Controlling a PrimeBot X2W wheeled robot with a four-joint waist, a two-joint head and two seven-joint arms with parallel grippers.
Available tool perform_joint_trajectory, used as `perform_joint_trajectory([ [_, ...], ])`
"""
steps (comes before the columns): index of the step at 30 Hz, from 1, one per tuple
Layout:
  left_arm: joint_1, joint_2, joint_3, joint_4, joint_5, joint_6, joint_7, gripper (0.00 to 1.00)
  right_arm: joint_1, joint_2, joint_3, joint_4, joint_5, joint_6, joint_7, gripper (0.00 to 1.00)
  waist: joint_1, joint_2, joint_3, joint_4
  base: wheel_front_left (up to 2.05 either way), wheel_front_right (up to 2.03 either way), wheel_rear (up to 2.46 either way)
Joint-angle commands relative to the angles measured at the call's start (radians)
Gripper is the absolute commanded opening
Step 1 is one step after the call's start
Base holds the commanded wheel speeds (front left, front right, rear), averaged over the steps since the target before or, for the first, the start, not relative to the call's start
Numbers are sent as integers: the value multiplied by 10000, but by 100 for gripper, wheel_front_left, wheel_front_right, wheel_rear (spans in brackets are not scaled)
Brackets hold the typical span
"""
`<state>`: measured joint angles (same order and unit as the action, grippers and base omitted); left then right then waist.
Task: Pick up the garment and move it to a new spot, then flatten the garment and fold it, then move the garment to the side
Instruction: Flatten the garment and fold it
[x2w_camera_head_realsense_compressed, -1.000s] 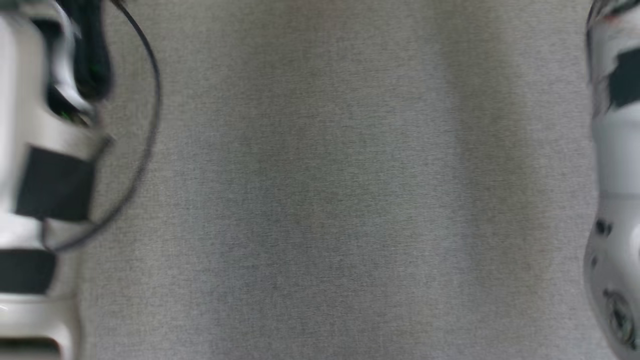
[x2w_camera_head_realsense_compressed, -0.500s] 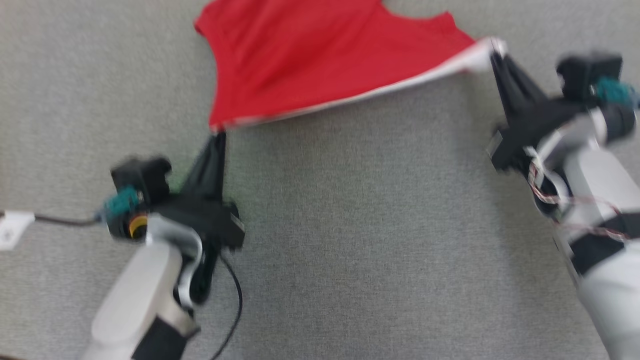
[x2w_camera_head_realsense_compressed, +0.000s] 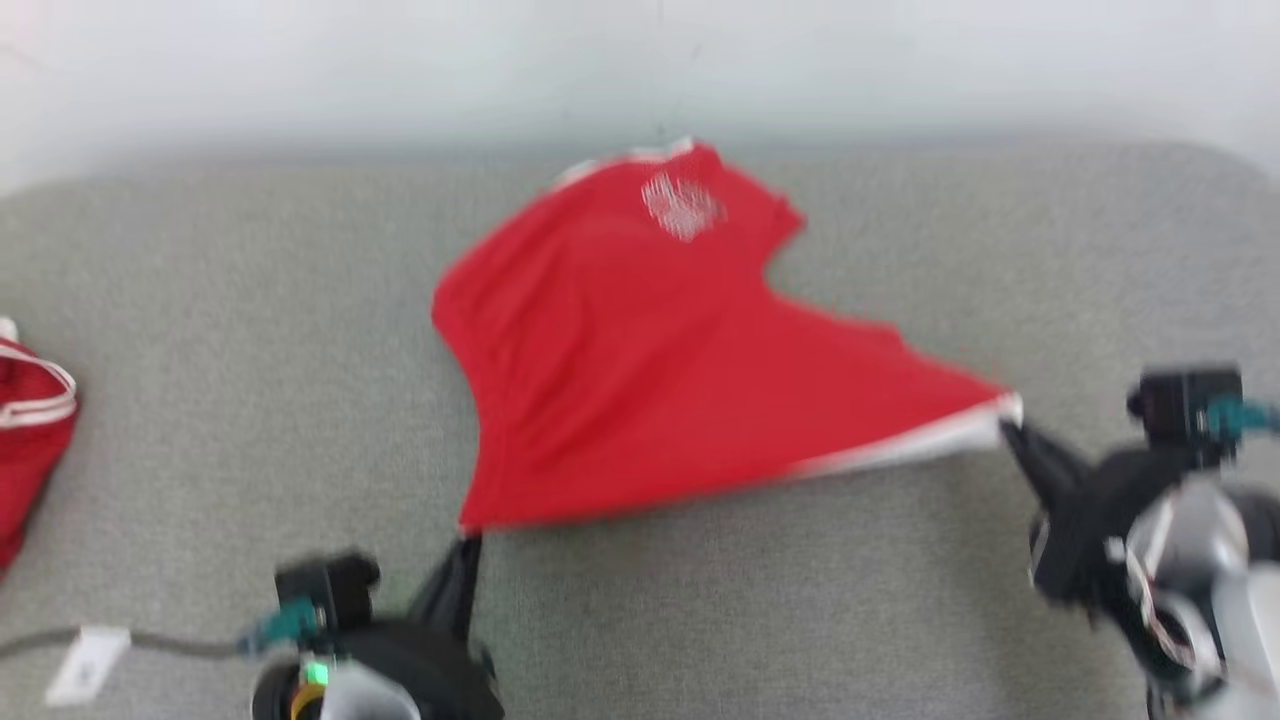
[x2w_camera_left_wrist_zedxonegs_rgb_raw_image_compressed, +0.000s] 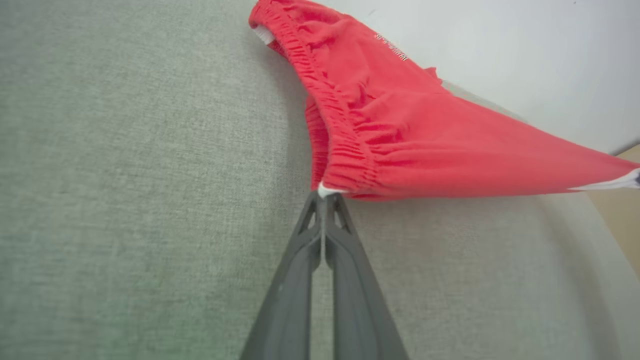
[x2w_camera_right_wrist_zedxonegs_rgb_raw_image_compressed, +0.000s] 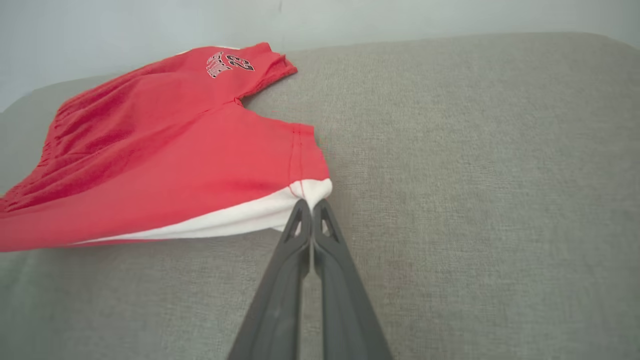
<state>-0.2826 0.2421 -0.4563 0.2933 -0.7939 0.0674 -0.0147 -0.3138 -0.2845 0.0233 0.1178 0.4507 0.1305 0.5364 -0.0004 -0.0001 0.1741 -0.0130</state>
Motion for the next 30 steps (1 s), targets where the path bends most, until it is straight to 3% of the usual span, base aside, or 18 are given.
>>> perform_joint_trajectory([
  [1,338,109,-22,-117,5,114,17,0,370,82,-152,-259,-96,2,204,0,4,1,-813,-121,0,0,0],
  [7,2048,543,-491,-1325,374,922,483,0,2885,1014,-1253,-2999,-674,2,2200,0,4,1,-1223,-103,0,0,0],
  [8,2493,852,-738,-1637,586,1177,777,0,3570,1301,-1488,-3649,-807,2,2666,0,4,1,-1280,-67,0,0,0],
  [17,3837,1531,-1267,-3144,409,1724,2134,0,5314,2091,-1866,-5092,-1036,3,3610,0,4,1,-1379,1,0,0,0],
  [23,3563,1524,-1043,-3830,90,1499,2162,0,4458,1916,-1612,-4903,-1067,3,3418,0,4,1,-1450,87,0,0,0],
  [30,2313,842,-940,-3439,-89,1499,2326,0,1645,947,-935,-2605,-1301,3,2582,0,4,1,-1354,300,0,0,0],
])
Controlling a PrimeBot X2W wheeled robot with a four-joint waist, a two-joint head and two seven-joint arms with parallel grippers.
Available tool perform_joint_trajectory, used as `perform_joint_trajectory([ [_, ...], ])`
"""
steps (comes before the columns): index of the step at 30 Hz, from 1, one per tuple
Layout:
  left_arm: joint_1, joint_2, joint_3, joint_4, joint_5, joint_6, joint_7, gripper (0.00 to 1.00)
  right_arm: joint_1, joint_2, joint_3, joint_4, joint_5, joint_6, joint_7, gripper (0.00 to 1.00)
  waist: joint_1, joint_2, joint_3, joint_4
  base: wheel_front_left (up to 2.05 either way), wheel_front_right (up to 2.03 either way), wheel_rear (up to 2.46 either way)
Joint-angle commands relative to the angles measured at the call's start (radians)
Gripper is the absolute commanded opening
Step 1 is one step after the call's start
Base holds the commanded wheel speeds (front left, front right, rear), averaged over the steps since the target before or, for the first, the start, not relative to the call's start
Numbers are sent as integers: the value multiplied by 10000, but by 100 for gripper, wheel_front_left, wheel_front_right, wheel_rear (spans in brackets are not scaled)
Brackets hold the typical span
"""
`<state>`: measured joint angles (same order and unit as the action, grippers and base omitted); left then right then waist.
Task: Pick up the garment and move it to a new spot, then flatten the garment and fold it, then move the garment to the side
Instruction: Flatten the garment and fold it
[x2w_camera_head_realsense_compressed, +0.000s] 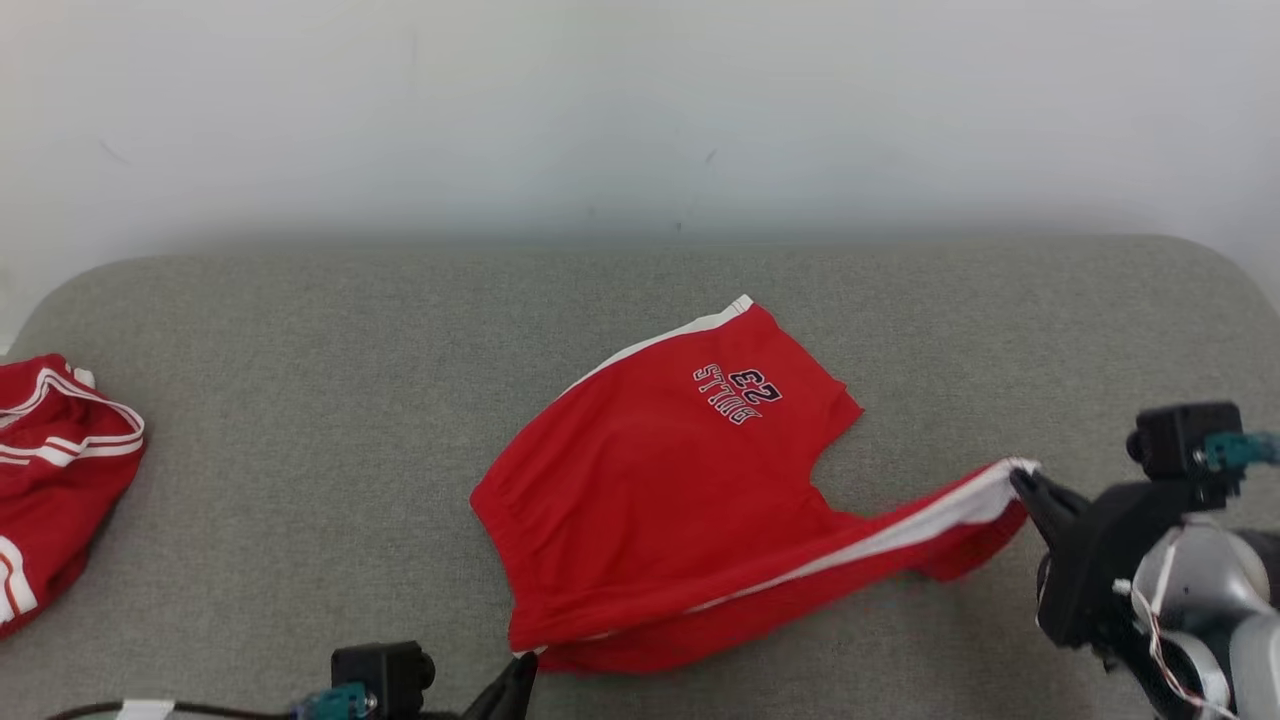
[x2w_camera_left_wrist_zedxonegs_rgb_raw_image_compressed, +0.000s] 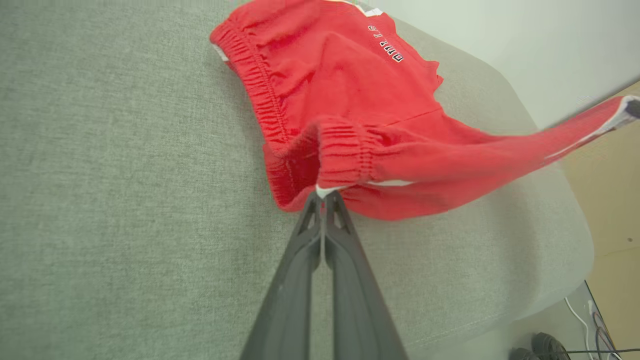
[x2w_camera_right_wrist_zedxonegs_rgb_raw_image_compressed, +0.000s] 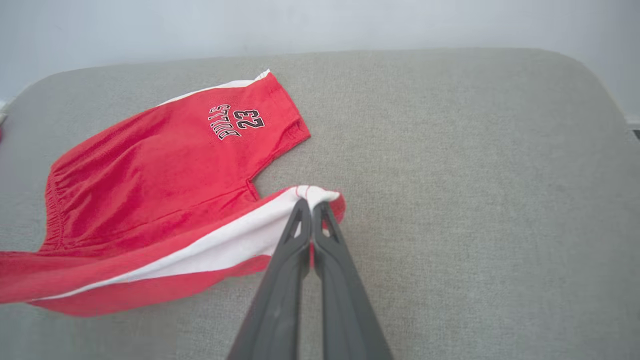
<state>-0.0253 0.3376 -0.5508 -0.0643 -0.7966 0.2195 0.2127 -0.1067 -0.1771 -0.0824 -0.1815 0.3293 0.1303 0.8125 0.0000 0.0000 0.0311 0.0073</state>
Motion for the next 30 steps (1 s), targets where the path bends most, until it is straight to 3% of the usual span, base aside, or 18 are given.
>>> perform_joint_trajectory([
  [1,-455,-171,-3,255,-39,-22,72,0,-798,-208,249,824,-122,5,-330,0,0,0,107,160,0,0,0],
  [13,-2893,-1346,5,2231,239,-37,-109,0,-4294,-1229,1753,5174,-610,5,-2207,0,0,0,921,1228,0,0,0],
  [22,-4618,-2166,19,4039,390,-268,-612,0,-6658,-1440,2505,7814,-1044,5,-3785,0,0,0,1790,1876,0,0,0],
  [30,-5660,-2565,109,5304,205,-422,-990,0,-8037,-1474,3001,9570,-1397,5,-4925,0,0,0,2253,2399,0,0,0],
])
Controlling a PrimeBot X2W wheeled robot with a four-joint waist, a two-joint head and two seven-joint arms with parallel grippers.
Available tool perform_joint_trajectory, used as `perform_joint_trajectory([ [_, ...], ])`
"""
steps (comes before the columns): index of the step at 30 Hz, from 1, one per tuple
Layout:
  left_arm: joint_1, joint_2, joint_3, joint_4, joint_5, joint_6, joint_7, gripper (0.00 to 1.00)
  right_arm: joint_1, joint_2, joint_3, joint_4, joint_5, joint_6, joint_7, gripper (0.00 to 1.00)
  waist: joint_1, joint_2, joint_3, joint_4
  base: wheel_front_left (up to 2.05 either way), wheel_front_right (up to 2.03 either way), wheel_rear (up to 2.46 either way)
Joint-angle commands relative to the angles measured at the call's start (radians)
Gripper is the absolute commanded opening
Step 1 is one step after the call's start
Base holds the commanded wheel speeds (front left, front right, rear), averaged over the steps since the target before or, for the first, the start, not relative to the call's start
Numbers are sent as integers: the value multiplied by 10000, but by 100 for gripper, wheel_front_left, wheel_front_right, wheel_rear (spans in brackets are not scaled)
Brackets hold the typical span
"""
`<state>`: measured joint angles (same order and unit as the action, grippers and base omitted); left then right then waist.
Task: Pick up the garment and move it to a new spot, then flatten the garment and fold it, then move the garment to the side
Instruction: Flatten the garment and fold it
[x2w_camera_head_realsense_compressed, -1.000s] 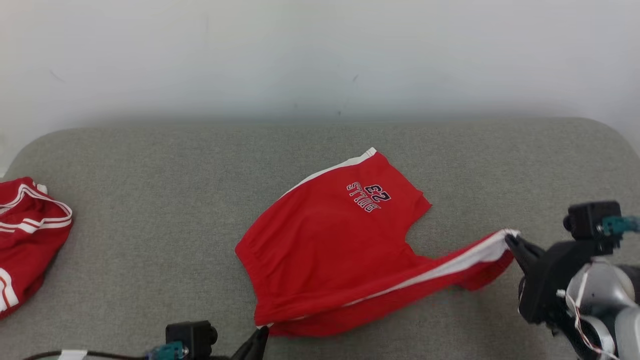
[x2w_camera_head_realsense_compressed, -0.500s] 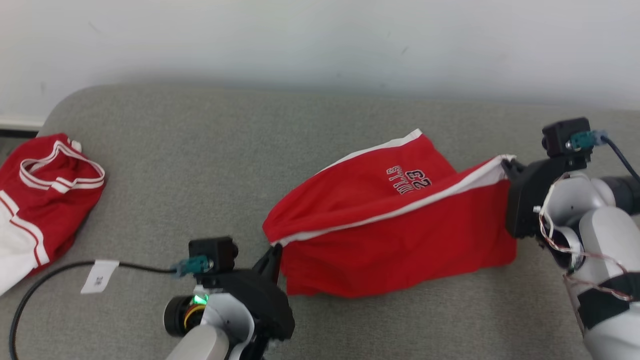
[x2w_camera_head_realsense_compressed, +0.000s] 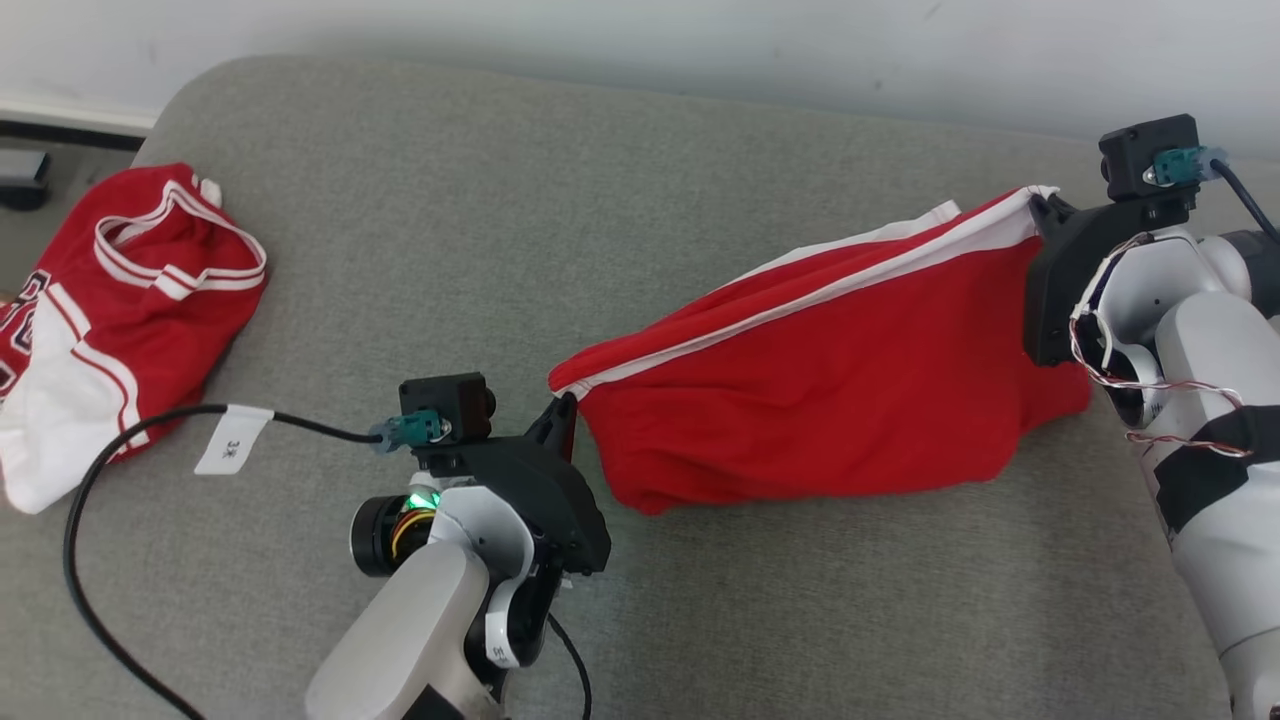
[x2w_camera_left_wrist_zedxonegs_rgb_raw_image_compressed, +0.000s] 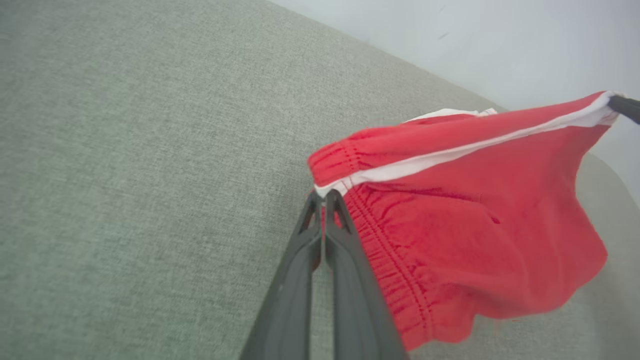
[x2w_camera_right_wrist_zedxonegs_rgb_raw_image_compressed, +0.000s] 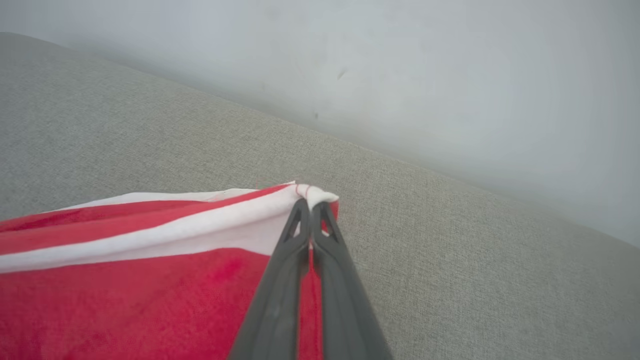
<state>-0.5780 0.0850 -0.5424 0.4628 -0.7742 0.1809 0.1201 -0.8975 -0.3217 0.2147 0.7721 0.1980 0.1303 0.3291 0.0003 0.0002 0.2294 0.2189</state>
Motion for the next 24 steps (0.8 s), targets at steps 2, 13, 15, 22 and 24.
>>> perform_joint_trajectory([
  [2,-341,-105,1,352,-113,-59,-14,0,-366,-40,72,430,-121,5,-279,0,-3,-2,351,386,0,0,0],
  [13,-1234,-321,-269,1365,-488,-406,-808,100,-1373,134,-317,2271,-477,5,-1305,61,-3,-2,634,646,0,0,0],
  [15,-1314,-332,-373,1454,-525,-494,-1068,100,-1492,169,-650,2603,-663,5,-1576,100,-3,-2,651,673,0,0,0],
  [22,-1419,-344,-502,1373,-428,-631,-2180,100,-1917,387,-1951,3457,-1295,5,-2214,100,-3,-2,551,702,0,0,0],
  [24,-1248,-188,-524,1199,-162,-674,-2807,100,-2019,471,-2430,3804,-1440,5,-2061,100,-3,-2,426,675,0,0,0],
])
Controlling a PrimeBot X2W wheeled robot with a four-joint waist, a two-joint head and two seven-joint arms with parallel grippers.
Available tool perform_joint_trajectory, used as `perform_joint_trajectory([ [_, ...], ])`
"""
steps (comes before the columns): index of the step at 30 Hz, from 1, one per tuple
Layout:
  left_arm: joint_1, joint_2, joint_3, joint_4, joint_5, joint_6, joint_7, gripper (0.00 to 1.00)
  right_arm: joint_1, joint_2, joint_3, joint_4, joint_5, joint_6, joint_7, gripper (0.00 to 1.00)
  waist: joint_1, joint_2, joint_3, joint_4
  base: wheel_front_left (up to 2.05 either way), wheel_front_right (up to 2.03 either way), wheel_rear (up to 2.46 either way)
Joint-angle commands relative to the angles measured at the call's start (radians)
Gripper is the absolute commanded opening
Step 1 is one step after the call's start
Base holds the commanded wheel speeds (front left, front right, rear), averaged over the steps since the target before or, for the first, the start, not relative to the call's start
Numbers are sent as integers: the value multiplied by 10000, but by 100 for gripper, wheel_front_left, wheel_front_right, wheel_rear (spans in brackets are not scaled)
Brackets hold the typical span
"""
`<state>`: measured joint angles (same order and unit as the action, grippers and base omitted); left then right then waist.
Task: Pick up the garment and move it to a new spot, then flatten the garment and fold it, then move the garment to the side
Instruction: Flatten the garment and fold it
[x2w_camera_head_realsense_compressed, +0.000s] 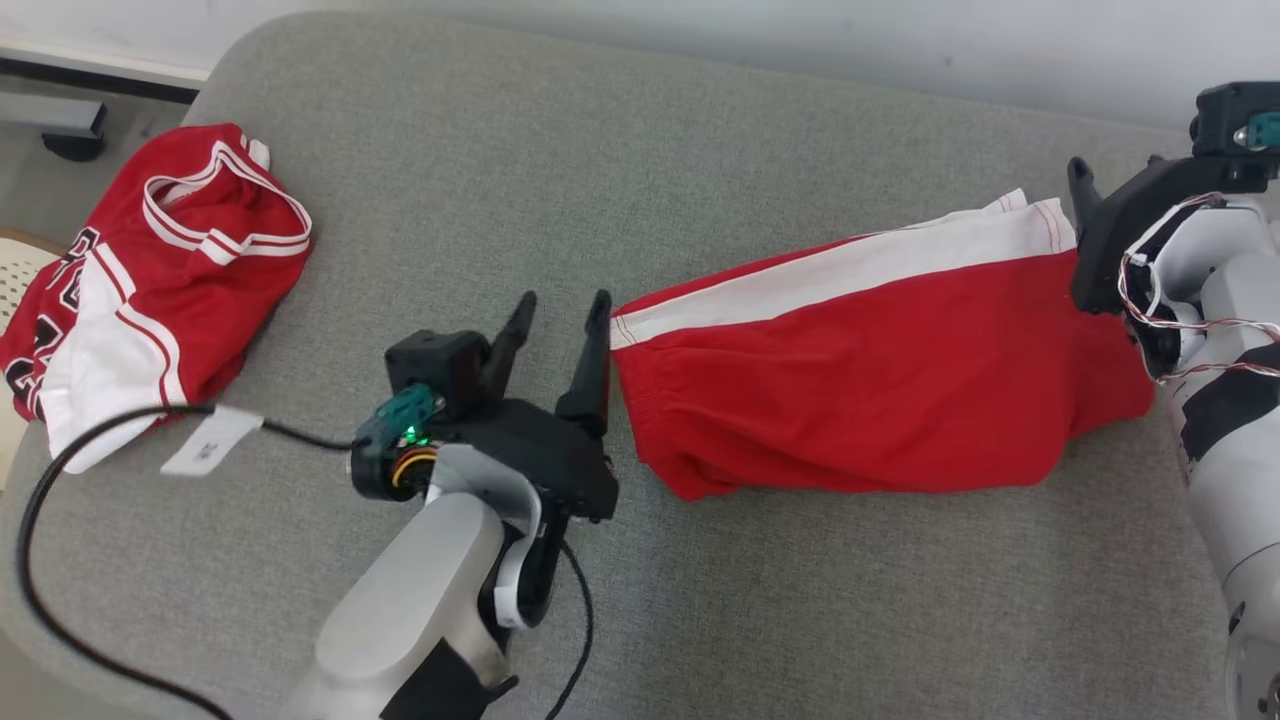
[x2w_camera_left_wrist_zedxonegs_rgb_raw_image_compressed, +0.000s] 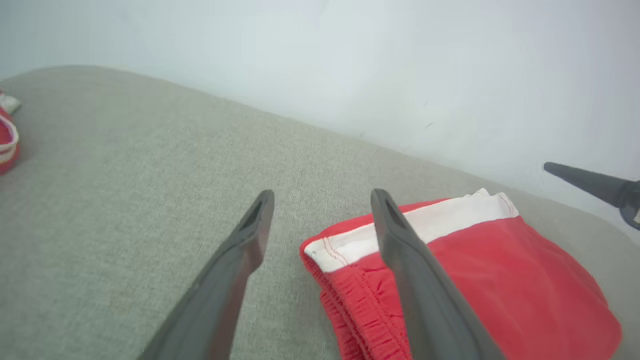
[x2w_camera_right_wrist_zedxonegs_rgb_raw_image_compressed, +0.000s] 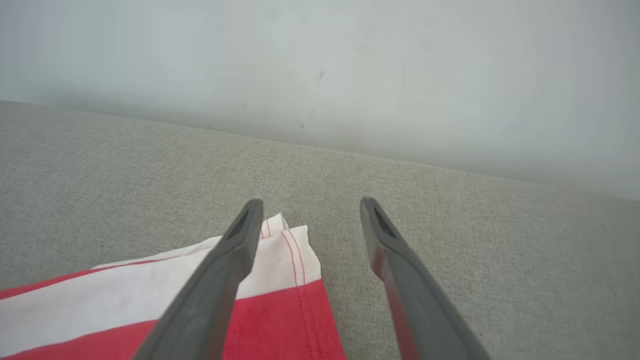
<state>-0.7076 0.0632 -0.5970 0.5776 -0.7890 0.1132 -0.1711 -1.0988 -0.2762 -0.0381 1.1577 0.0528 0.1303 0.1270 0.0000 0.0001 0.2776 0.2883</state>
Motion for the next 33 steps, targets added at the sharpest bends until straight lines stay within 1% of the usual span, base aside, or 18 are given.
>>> perform_joint_trajectory([
  [1,179,158,-8,-50,157,-17,-186,100,-97,25,-71,77,-107,5,53,100,0,-1,-123,-27,0,0,0],
  [3,486,398,-34,-445,556,86,-640,100,-162,51,-373,342,-311,5,290,100,0,-1,-286,-24,0,0,0],
  [5,943,625,9,-985,999,209,-853,100,-133,64,-649,589,-431,5,614,100,0,-1,-450,-17,0,0,0],
  [8,1789,1004,14,-2021,1715,372,-938,100,152,-29,-976,875,-616,5,1180,100,0,-1,-657,58,0,0,0],
  [10,2399,1204,187,-2897,2226,472,-934,100,309,-74,-1149,1018,-699,5,1578,100,0,-1,-724,120,0,0,0],
  [11,2778,1265,253,-3301,2422,536,-935,100,410,-157,-1260,1059,-750,5,1765,100,0,-1,-761,160,0,0,0],
  [14,3741,1358,410,-4302,2915,531,-939,100,633,-167,-1514,1130,-841,5,2169,100,0,-1,-801,291,0,0,0],
  [15,4040,1298,497,-4555,2913,523,-940,100,699,-248,-1573,1136,-896,5,2257,100,0,-1,-782,358,0,0,0],
  [17,4709,1228,715,-5100,3256,486,-942,100,806,-351,-1767,1173,-983,5,2457,100,0,-1,-695,529,0,0,0],
  [23,5265,953,1005,-5744,3946,247,-943,100,889,-573,-2212,1210,-1319,5,3053,100,0,-1,-371,955,0,0,0],
  [26,5337,841,1126,-5823,4156,95,-944,100,900,-441,-2450,1225,-1439,5,3341,100,0,-1,-255,1096,0,0,0],
  [30,5494,654,1356,-5829,4245,-17,-944,100,1000,-202,-2749,1330,-1548,7,4098,100,0,-1,-160,1172,0,0,0],
  [33,5534,536,1451,-5759,4316,-169,-944,100,1078,-191,-2937,1370,-1718,16,4568,100,0,-1,-142,1203,0,0,0],
])
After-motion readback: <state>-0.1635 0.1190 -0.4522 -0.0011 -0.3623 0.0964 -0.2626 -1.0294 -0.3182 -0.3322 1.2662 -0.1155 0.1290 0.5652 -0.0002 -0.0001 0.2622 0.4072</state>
